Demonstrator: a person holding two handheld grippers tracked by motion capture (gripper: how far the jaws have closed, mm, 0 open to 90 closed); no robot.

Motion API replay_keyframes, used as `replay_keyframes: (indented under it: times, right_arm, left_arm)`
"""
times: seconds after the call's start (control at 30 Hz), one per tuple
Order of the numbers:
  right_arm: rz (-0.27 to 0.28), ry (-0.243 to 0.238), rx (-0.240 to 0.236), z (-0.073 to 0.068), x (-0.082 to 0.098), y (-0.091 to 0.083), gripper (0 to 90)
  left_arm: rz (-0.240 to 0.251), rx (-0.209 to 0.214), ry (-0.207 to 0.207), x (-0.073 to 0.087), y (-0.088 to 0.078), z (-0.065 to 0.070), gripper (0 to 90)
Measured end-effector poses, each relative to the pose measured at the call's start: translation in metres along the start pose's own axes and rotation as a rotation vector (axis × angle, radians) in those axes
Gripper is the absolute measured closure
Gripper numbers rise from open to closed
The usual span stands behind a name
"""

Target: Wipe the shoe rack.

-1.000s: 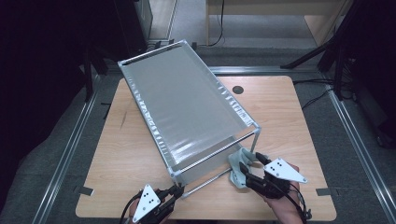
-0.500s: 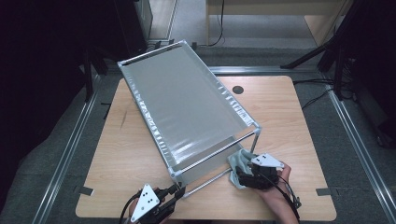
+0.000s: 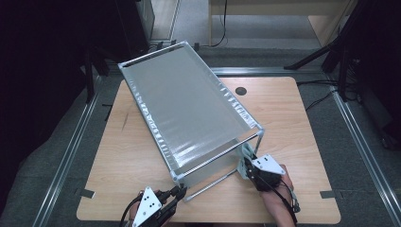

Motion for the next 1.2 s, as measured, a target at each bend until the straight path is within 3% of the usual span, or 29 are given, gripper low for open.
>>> replay_keyframes:
  times: [0.17, 0.23, 0.37, 0.43, 0.47, 0.5, 0.53, 0.57, 0.6, 0.63, 0.7, 0.73, 0.83, 0.87, 0.9, 0.97, 1.0, 1.03, 1.1, 1.13, 1.17, 1.2]
  right_arm:
    - [-0.057, -0.001, -0.005, -0.006, 0.004, 0.022, 75.6]
    - [-0.089, -0.004, -0.054, -0.015, 0.005, 0.027, 75.8]
    - [-0.092, -0.017, -0.102, -0.029, 0.003, 0.025, 75.8]
    - [-0.089, -0.054, -0.129, -0.046, 0.0, 0.023, 75.7]
    - [-0.085, -0.067, -0.171, -0.061, -0.003, 0.021, 75.6]
    - [-0.085, -0.067, -0.171, -0.061, -0.003, 0.021, 75.6]
    - [-0.072, -0.083, -0.223, -0.08, -0.006, 0.019, 75.0]
    - [-0.072, -0.083, -0.223, -0.08, -0.006, 0.019, 75.0]
    - [-0.062, -0.103, -0.255, -0.096, -0.008, 0.019, 72.7]
    - [-0.062, -0.103, -0.255, -0.096, -0.008, 0.019, 72.7]
    - [-0.054, -0.112, -0.284, -0.106, -0.012, 0.017, 53.1]
    - [-0.051, -0.113, -0.282, -0.106, -0.013, 0.016, 48.1]
    - [-0.054, -0.109, -0.278, -0.102, -0.012, 0.014, 51.9]
    - [-0.062, -0.1, -0.296, -0.096, -0.01, 0.014, 63.3]
    - [-0.062, -0.1, -0.296, -0.096, -0.01, 0.014, 63.3]
    - [-0.064, -0.105, -0.295, -0.09, -0.008, 0.015, 72.3]
    - [-0.075, -0.103, -0.276, -0.08, -0.007, 0.017, 73.7]
    - [-0.075, -0.103, -0.276, -0.08, -0.007, 0.017, 73.7]
    - [-0.084, -0.089, -0.191, -0.061, -0.005, 0.021, 73.7]
    - [-0.09, -0.049, -0.124, -0.042, -0.001, 0.024, 73.6]
    - [-0.09, -0.049, -0.124, -0.042, -0.001, 0.024, 73.6]
    - [-0.098, 0.0, -0.055, -0.023, 0.003, 0.027, 73.7]
  left_arm:
    - [0.001, 0.011, 0.002, 0.002, -0.002, 0.003, 81.5]
    - [0.005, 0.013, -0.006, 0.003, -0.003, 0.003, 81.4]
    - [0.001, 0.014, -0.011, 0.003, -0.003, 0.003, 81.5]
    - [0.0, 0.021, -0.006, 0.003, -0.003, 0.003, 81.5]
    - [-0.001, 0.031, -0.008, 0.003, -0.002, 0.002, 81.5]
    - [-0.001, 0.031, -0.008, 0.003, -0.002, 0.002, 81.5]
    - [0.003, 0.034, -0.009, 0.003, -0.002, 0.002, 81.5]
    - [0.003, 0.034, -0.009, 0.003, -0.002, 0.002, 81.5]
    - [0.003, 0.034, -0.011, 0.003, -0.003, 0.002, 81.5]
    - [0.003, 0.034, -0.011, 0.003, -0.003, 0.002, 81.5]
    - [0.002, 0.035, -0.009, 0.003, -0.003, 0.002, 81.5]
    - [0.001, 0.034, -0.004, 0.003, -0.003, 0.002, 81.5]
    - [0.001, 0.035, -0.004, 0.003, -0.003, 0.002, 81.5]
    - [0.002, 0.037, -0.003, 0.003, -0.002, 0.002, 81.4]
    - [0.002, 0.037, -0.003, 0.003, -0.002, 0.002, 81.4]
    - [0.003, 0.036, -0.004, 0.003, -0.001, 0.003, 81.4]
    - [0.003, 0.035, -0.003, 0.003, 0.0, 0.003, 81.4]
    - [0.002, 0.036, -0.002, 0.002, 0.0, 0.003, 81.4]
    - [0.0, 0.037, 0.003, 0.002, 0.001, 0.003, 81.5]
    - [0.0, 0.037, 0.003, 0.002, 0.001, 0.003, 81.5]
    - [0.0, 0.039, 0.002, 0.002, 0.002, 0.003, 81.5]
    - [0.001, 0.04, 0.004, 0.002, 0.002, 0.003, 81.5]
Point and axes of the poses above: each handheld gripper's, and its own axes: y roughly forward along the jaws, x roughly out of its underside, z roughly to its right, the point moved 5 cm from there along y, roughly forward along the jaws, and after that the axes turned 11 degrees about -y, right-handed, at the moved point
